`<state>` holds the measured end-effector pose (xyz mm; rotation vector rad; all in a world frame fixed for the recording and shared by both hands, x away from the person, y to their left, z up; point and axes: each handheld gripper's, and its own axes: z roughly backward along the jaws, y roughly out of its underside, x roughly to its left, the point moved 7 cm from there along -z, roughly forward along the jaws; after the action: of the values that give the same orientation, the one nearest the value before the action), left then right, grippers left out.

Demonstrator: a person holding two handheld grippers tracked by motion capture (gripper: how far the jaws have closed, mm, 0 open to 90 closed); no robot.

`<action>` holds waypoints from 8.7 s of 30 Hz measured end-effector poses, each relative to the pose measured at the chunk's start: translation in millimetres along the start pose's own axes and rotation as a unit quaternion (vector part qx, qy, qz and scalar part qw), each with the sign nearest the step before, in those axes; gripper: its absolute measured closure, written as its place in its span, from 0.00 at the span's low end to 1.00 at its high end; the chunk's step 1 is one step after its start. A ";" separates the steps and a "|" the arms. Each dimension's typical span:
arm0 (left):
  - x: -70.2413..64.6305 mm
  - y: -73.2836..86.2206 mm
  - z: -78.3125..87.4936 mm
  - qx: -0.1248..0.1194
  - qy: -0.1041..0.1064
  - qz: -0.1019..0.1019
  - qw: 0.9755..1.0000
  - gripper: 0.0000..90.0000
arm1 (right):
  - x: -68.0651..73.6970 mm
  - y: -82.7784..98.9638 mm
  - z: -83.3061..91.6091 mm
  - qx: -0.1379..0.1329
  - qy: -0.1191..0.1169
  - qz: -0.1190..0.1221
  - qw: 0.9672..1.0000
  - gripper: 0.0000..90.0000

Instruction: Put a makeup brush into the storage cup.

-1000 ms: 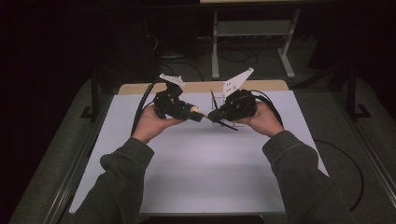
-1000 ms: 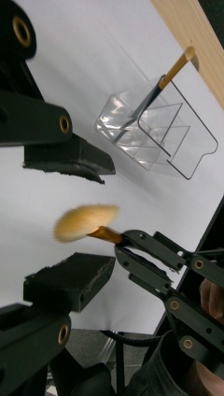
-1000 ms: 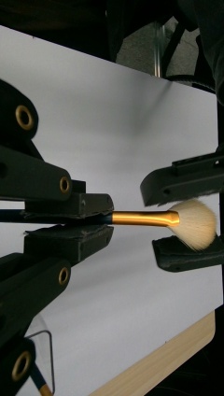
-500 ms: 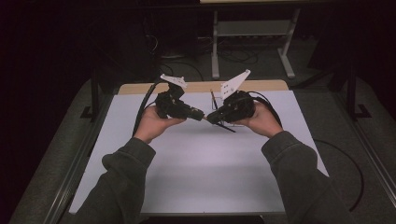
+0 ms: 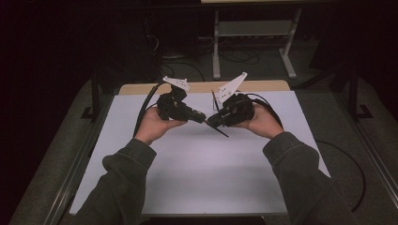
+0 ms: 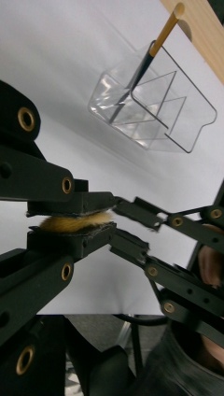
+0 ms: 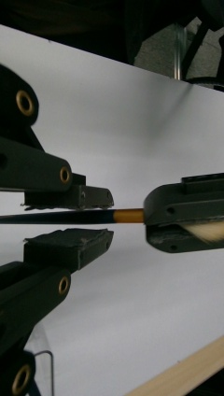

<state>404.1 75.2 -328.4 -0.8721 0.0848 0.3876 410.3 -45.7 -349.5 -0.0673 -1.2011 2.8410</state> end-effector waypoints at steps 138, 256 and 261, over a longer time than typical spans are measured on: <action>2.8 140.1 50.3 -0.063 -0.120 0.057 0.989 0.31 | -111.7 10.6 37.7 0.037 0.110 -0.108 0.987 0.92; -9.0 143.8 48.5 -0.073 -0.125 0.052 0.988 0.27 | -71.2 85.2 36.6 -0.027 0.133 -0.211 0.968 0.59; -10.1 145.2 49.5 -0.071 -0.127 0.050 0.988 0.27 | -67.9 86.2 36.0 -0.029 0.135 -0.214 0.967 0.57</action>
<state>337.6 193.8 -400.1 -0.9546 -0.1363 0.6024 472.8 -136.1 -385.1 -0.1685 -1.0846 2.3381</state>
